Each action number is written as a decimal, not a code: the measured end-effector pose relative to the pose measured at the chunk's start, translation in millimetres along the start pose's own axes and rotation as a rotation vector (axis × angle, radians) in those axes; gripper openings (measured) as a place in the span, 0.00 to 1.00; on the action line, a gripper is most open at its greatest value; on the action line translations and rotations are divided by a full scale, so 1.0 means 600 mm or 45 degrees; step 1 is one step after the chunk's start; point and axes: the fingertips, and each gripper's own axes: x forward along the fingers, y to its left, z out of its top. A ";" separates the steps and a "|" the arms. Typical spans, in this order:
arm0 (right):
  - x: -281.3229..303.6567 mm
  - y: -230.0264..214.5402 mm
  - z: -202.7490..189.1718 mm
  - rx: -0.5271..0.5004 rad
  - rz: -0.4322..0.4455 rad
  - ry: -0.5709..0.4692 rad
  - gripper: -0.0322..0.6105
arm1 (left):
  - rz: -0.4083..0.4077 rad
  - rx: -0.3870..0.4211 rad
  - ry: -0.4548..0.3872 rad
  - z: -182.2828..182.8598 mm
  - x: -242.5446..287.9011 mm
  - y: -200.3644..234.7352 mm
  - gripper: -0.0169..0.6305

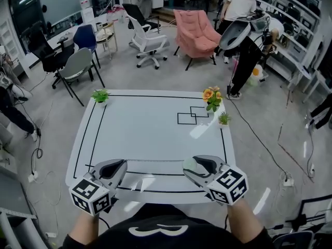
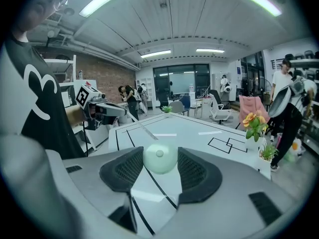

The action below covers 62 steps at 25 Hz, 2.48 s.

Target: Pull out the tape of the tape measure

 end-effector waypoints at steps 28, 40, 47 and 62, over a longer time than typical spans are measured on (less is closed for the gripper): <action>-0.020 -0.072 0.008 -0.031 -0.056 -0.029 0.39 | 0.152 -0.025 -0.033 0.015 -0.001 0.079 0.05; 0.012 -0.082 0.003 -0.012 -0.037 0.027 0.39 | 0.190 -0.087 0.002 -0.008 0.011 0.121 0.05; 0.034 -0.084 -0.011 -0.015 -0.030 0.079 0.39 | 0.194 -0.118 0.033 -0.023 0.025 0.130 0.05; 0.104 -0.084 -0.097 -0.028 0.000 0.272 0.39 | 0.255 -0.216 0.266 -0.144 0.044 0.149 0.05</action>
